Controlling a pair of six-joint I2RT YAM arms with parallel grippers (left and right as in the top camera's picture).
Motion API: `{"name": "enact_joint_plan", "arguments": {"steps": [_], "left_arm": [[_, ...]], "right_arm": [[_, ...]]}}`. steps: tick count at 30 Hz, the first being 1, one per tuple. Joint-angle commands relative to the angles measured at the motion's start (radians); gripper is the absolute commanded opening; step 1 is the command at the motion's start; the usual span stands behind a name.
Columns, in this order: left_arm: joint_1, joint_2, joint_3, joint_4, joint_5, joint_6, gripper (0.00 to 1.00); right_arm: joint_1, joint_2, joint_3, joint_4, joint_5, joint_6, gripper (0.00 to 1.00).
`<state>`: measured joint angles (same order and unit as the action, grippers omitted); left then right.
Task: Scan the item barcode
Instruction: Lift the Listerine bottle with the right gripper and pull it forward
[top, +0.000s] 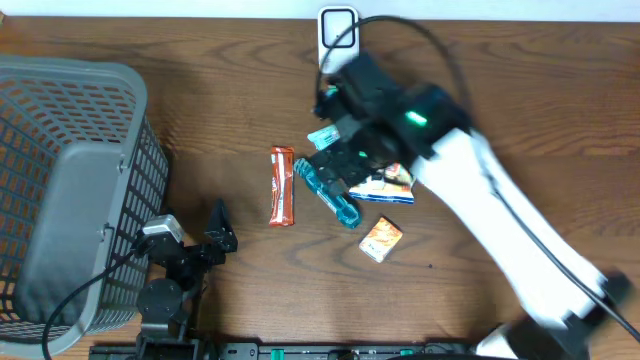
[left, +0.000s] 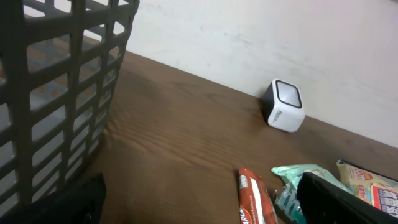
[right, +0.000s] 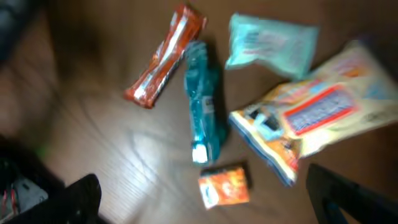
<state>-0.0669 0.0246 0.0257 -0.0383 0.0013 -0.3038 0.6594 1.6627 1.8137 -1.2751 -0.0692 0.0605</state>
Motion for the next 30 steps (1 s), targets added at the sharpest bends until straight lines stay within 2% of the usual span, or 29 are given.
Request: {"name": "enact_joint_plan", "arguments": {"steps": [1,5,7,12,17,25,30], "left_arm": [[0.004,-0.001,-0.022,-0.034,-0.01,-0.008,0.98],[0.004,-0.001,-0.022,-0.035,-0.01,-0.008,0.98],[0.004,-0.001,-0.022,-0.035,-0.01,-0.008,0.98],[0.004,-0.001,-0.022,-0.035,-0.01,-0.008,0.98],[0.004,-0.001,-0.022,-0.035,-0.01,-0.008,0.98],[0.004,-0.001,-0.022,-0.035,-0.01,-0.008,0.98],[0.004,-0.001,-0.022,-0.035,-0.01,-0.008,0.98]], "right_arm": [[0.0,-0.206,-0.206,0.112,0.078,0.002,0.99],[0.016,-0.379,-0.566,0.401,0.155,0.003,0.99],[0.016,-0.431,-0.733,0.54,0.135,0.007,0.99],[0.016,-0.448,-0.981,0.777,0.06,0.006,0.99],[0.017,-0.422,-1.099,0.95,0.058,0.006,0.95],[0.045,-0.391,-1.165,1.059,0.05,0.002,0.96],[0.07,-0.282,-1.188,1.161,0.052,-0.01,0.93]]}}
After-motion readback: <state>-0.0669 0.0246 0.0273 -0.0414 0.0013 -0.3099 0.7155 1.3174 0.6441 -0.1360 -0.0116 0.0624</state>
